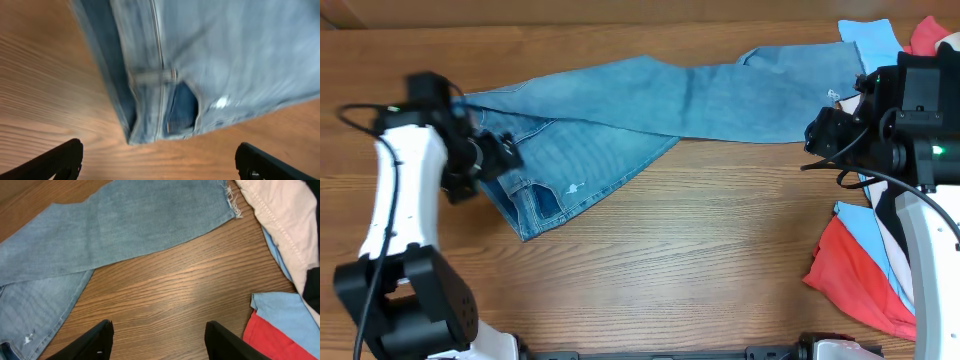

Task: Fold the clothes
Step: 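Grasp the jeans waistband with the left gripper and drag it left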

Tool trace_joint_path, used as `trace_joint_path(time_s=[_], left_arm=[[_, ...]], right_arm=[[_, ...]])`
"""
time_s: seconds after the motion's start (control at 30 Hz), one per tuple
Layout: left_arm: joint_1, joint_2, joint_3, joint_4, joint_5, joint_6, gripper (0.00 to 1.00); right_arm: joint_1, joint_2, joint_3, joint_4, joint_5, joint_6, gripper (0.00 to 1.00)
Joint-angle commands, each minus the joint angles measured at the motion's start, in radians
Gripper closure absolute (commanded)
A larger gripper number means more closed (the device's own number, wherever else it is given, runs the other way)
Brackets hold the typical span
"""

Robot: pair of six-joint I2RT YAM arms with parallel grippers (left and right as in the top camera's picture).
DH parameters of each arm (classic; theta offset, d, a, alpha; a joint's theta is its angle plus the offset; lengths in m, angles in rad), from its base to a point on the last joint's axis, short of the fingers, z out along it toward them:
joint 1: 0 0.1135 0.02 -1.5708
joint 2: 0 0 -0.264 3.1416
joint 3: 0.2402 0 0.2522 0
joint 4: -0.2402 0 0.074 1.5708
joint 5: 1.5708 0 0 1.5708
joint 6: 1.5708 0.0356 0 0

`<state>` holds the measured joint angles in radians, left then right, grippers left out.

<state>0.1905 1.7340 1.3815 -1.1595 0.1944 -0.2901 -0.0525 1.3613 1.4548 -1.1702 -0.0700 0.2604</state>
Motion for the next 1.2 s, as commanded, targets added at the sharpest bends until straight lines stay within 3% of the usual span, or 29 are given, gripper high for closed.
trace_joint_path(time_s=[0.0,0.3,0.33,0.37,0.43,0.47,0.63,0.73,0.87,0.97,1.0,1.07,1.17], left_arm=[[-0.031,0.002,-0.151,0.063,0.014,-0.073,0.0],[-0.035,0.002,-0.448,0.38,0.067,-0.112,0.0],[-0.035,0.002,-0.472,0.411,0.07,-0.118,0.07],[-0.035,0.002,-0.486,0.431,0.069,-0.118,0.21],[-0.035,0.002,-0.503,0.444,0.068,-0.113,0.63],[-0.034,0.002,-0.502,0.438,0.067,-0.108,0.96],[0.022,-0.005,-0.466,0.371,-0.019,-0.113,0.96],[0.185,-0.017,-0.325,0.219,-0.193,-0.118,0.96],[0.317,-0.018,-0.186,0.137,-0.237,-0.161,0.96],[0.37,-0.018,-0.132,0.13,-0.233,-0.159,0.85],[0.379,-0.018,-0.123,0.129,-0.245,-0.159,0.65],[0.395,-0.018,-0.114,0.122,-0.254,-0.161,0.02],[0.398,-0.018,-0.114,0.101,-0.218,-0.162,0.0]], right_arm=[[-0.005,-0.006,0.024,-0.003,0.01,-0.025,0.37],[-0.005,-0.006,0.024,-0.007,0.021,-0.033,0.37],[-0.005,-0.006,0.024,-0.007,0.021,-0.033,0.37],[-0.005,-0.006,0.024,-0.008,0.021,-0.033,0.37],[-0.005,-0.006,0.024,-0.008,0.021,-0.033,0.37],[-0.005,-0.006,0.024,-0.008,0.021,-0.032,0.37],[-0.005,-0.006,0.024,-0.013,0.021,-0.033,0.37],[-0.005,-0.006,0.024,-0.011,0.026,-0.033,0.34],[-0.005,0.005,0.024,-0.007,0.024,-0.032,0.28],[-0.003,0.033,0.024,-0.02,0.023,-0.033,0.24],[-0.003,0.047,0.024,-0.027,0.023,-0.033,0.24],[-0.003,0.08,0.022,-0.039,0.023,-0.033,0.24],[-0.003,0.136,0.014,-0.046,0.01,-0.033,0.24]])
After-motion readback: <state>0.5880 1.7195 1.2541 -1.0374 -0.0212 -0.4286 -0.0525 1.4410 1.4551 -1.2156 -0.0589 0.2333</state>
